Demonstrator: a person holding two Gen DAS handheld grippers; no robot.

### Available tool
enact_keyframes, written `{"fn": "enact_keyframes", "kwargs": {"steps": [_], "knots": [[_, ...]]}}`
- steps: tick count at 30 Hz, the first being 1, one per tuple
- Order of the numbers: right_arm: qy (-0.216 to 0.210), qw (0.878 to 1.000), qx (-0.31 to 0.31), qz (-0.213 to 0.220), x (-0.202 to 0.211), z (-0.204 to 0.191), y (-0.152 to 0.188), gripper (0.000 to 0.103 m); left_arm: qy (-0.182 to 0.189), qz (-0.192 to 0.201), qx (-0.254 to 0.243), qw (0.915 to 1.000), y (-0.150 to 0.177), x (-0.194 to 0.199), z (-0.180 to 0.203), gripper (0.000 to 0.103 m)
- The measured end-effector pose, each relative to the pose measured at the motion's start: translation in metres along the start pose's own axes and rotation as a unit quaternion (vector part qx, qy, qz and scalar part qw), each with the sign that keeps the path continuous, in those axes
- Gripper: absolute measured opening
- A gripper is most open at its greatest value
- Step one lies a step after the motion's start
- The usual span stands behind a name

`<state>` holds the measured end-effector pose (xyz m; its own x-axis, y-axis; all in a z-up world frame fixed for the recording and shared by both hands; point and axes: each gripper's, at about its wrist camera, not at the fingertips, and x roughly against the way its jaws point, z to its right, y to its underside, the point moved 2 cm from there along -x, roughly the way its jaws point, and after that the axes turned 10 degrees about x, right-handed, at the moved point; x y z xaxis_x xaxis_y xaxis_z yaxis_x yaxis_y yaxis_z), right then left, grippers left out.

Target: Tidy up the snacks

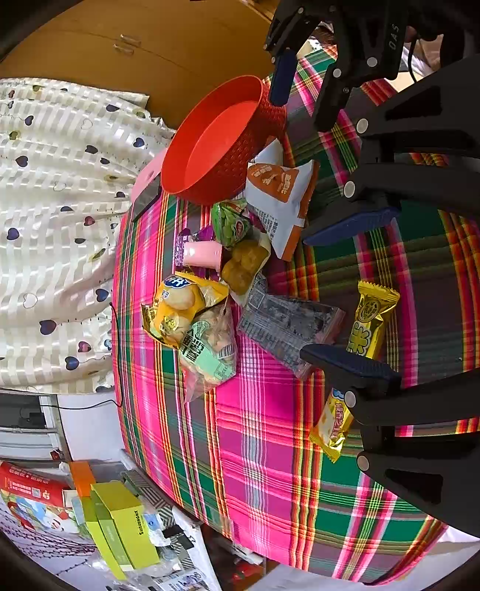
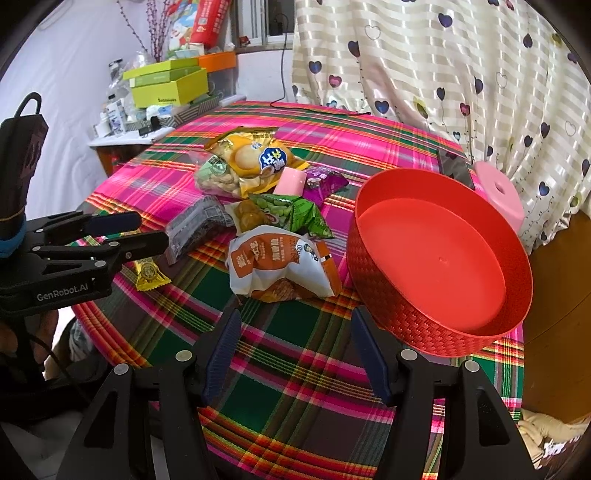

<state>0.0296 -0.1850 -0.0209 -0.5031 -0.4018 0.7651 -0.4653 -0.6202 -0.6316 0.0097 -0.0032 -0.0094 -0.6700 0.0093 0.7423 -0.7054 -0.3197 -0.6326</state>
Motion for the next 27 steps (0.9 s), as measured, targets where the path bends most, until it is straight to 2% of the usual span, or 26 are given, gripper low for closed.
{"fn": "enact_keyframes", "kwargs": {"steps": [27], "knots": [[-0.005, 1.0, 0.0, 0.005, -0.002, 0.004, -0.011, 0.061, 0.003, -0.005, 0.007, 1.0, -0.002, -0.004, -0.005, 0.057]]}}
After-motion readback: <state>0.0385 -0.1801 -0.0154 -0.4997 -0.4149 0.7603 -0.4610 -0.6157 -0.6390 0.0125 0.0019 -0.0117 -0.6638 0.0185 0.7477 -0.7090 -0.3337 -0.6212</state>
